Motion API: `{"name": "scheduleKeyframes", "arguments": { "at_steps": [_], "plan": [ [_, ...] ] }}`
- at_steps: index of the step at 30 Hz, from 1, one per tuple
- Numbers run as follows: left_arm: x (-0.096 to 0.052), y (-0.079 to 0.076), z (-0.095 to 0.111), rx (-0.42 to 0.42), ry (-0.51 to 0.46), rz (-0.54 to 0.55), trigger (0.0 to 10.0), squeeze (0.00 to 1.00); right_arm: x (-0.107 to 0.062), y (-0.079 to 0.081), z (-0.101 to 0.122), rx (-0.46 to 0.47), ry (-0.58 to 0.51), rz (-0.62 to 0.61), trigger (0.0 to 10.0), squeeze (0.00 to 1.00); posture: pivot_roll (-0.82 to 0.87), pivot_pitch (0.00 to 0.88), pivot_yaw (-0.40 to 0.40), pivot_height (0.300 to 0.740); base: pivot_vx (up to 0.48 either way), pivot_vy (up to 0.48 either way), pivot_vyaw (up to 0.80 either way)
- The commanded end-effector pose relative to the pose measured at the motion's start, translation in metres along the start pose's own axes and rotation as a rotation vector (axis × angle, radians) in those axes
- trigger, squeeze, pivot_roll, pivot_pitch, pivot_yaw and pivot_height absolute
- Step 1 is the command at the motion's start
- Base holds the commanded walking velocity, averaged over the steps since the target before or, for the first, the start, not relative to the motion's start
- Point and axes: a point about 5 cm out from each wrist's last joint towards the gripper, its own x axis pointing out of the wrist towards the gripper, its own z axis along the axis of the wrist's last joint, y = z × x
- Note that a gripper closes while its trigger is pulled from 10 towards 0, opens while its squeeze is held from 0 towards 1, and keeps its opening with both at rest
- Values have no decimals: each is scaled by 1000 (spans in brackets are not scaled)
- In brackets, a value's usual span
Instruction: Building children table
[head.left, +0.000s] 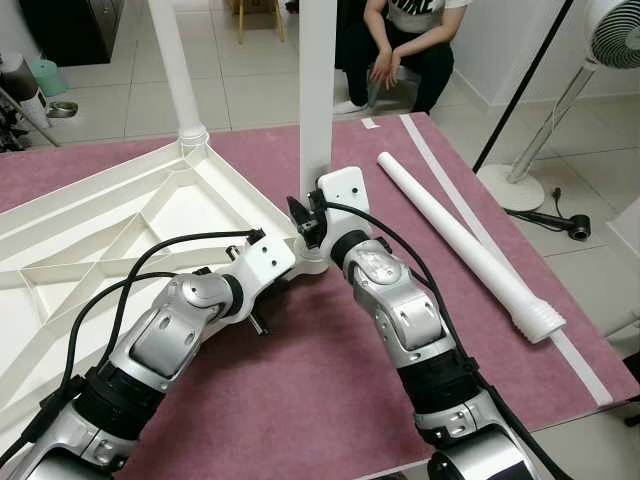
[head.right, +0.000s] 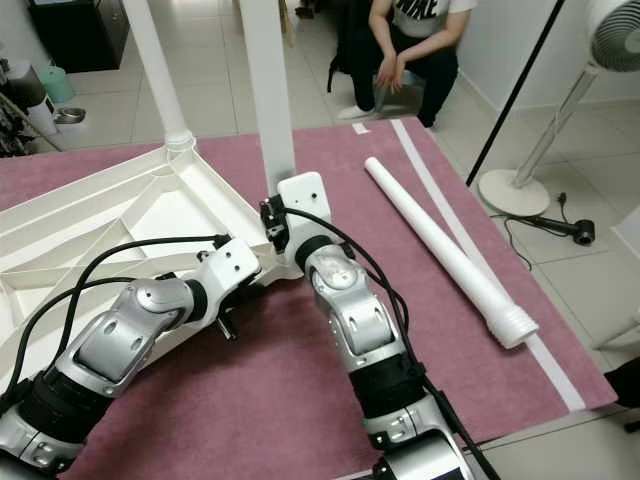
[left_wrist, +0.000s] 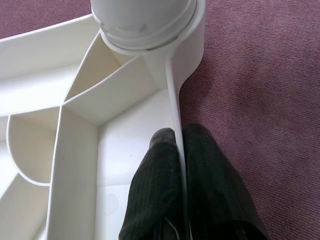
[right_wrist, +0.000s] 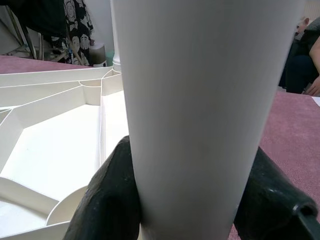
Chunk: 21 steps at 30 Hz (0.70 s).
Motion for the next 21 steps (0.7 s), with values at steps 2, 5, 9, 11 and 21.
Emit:
{"name": "scheduleKeyframes", "arguments": {
  "at_steps": [2,5,9,11,21],
  "plan": [
    [-8,-5,51,133,-219,-3,0,0,0,-7,-23,-38,128,-56,0,0,83,0,59,740,0,0,0],
    [-8,-5,51,133,-219,-3,0,0,0,-7,-23,-38,128,-56,0,0,83,0,59,740,0,0,0],
    [-8,-5,51,133,-219,-3,0,0,0,-7,-23,-38,128,-56,0,0,83,0,59,740,0,0,0],
    [-8,-5,51,133,-219,-3,0,0,0,-7,-23,-38,128,-56,0,0,83,0,59,740,0,0,0],
    [-8,-5,51,133,-219,-3,0,0,0,-7,-23,-38,128,-56,0,0,83,0,59,740,0,0,0]
  ]
}}
